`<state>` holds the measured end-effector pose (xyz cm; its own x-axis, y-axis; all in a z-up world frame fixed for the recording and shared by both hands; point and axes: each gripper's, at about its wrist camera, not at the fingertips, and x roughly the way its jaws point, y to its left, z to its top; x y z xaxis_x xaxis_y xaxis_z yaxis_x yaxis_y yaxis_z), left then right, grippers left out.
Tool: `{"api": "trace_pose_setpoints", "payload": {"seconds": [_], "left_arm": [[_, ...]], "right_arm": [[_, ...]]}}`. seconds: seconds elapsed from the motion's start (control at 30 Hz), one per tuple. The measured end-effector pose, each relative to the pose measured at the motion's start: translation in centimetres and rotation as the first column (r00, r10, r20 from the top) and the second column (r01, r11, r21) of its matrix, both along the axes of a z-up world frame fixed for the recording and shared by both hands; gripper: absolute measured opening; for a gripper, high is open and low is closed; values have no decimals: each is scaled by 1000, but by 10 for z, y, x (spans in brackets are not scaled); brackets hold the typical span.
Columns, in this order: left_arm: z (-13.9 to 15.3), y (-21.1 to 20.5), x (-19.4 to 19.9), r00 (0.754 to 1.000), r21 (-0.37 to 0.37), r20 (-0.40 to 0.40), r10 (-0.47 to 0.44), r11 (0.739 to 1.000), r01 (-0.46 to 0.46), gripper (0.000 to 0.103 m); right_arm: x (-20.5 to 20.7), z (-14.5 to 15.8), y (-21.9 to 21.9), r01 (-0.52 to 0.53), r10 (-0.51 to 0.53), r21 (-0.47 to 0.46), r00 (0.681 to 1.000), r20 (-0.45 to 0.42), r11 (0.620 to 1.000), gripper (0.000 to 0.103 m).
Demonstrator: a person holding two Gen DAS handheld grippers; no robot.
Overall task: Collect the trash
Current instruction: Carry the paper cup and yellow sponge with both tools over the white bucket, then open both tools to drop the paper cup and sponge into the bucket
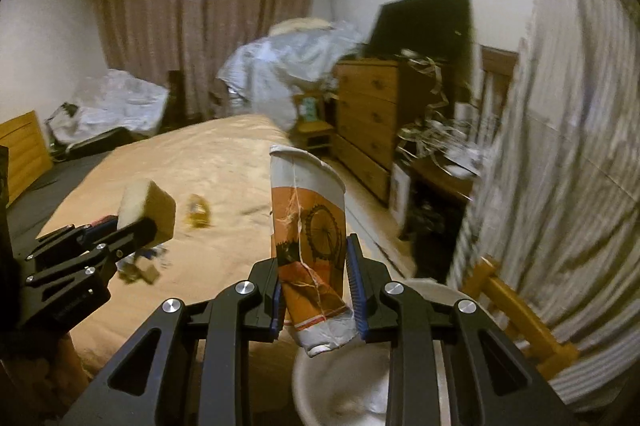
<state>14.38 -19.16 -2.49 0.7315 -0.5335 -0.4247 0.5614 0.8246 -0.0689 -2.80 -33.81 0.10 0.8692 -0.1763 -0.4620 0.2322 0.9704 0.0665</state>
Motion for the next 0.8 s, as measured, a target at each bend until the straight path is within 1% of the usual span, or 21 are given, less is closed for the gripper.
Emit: {"api": "trace_pose_setpoints", "payload": {"seconds": [0.17, 0.23, 0.27, 0.37, 0.43, 0.47, 0.6, 0.73, 0.8], "left_arm": [[-10, -43, -1, 996, 19, -36, -87, 996, 88, 28], [-15, -62, -3, 991, 29, -60, -122, 992, 124, 28], [-17, -69, -4, 989, 32, -68, -132, 990, 135, 28], [-26, -90, -1, 978, 38, -112, -174, 983, 180, 28], [-33, -104, 1, 968, 41, -149, -203, 977, 211, 28], [-38, -111, 4, 961, 47, -172, -216, 973, 227, 28], [-57, -126, 9, 944, 69, -230, -236, 964, 258, 28], [-72, -135, 12, 933, 100, -264, -246, 955, 280, 28], [-77, -137, 12, 929, 110, -274, -249, 951, 288, 28]], "right_arm": [[-18, -12, -61, 64, -63, 9, 996, -70, 998, 27], [-16, -17, -72, 75, -73, 12, 992, -102, 997, 27], [-18, -21, -87, 82, -80, 15, 988, -131, 996, 27], [-15, -33, -110, 98, -90, 33, 977, -195, 995, 27], [-10, -40, -113, 104, -90, 50, 969, -232, 993, 27], [-8, -46, -122, 108, -86, 72, 963, -255, 992, 27], [1, -68, -146, 116, -67, 137, 945, -321, 984, 28], [7, -88, -145, 114, -41, 178, 929, -369, 977, 28], [8, -93, -141, 115, -39, 181, 925, -378, 977, 28]]}}
